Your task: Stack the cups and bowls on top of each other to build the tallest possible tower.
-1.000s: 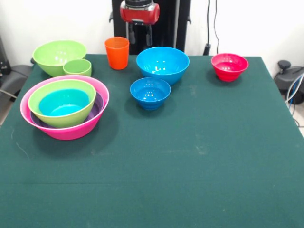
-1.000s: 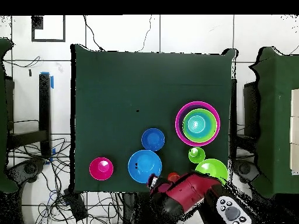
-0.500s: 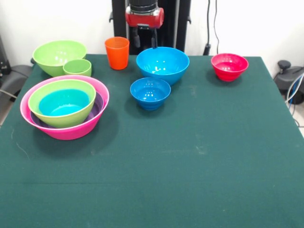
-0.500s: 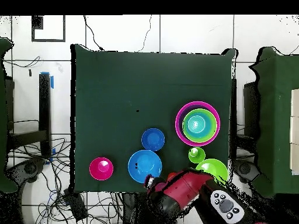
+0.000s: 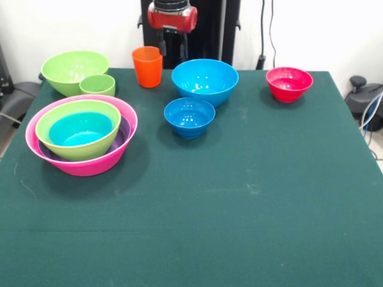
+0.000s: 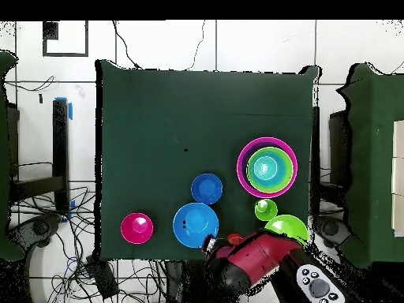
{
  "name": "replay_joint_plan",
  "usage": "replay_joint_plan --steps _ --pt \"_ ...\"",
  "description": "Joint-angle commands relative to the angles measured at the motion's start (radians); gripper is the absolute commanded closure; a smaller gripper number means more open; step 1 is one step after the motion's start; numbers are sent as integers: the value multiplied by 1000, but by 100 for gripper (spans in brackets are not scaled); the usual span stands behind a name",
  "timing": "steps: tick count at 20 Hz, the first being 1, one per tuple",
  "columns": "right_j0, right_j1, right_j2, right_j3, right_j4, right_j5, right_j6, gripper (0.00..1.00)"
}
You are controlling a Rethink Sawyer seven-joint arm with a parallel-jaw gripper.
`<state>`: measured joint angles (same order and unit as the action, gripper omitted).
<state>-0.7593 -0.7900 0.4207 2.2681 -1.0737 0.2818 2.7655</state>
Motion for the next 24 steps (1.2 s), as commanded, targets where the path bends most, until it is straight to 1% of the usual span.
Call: replay_joint_plan --steps 1,6,10,13,16,19,24 --pt "-18 -48 106 47 61 160 -291 0" --pt "-38 -47 121 49 41 173 -290 0" --pt "-31 -5 115 18 -3 168 -260 0" --pt "7 42 80 -10 -63 133 -196 0" --pt "40 67 51 -26 -106 105 -143 0" --pt "59 86 32 -41 -135 83 -107 0" --pt "76 91 18 -48 -153 69 -86 0"
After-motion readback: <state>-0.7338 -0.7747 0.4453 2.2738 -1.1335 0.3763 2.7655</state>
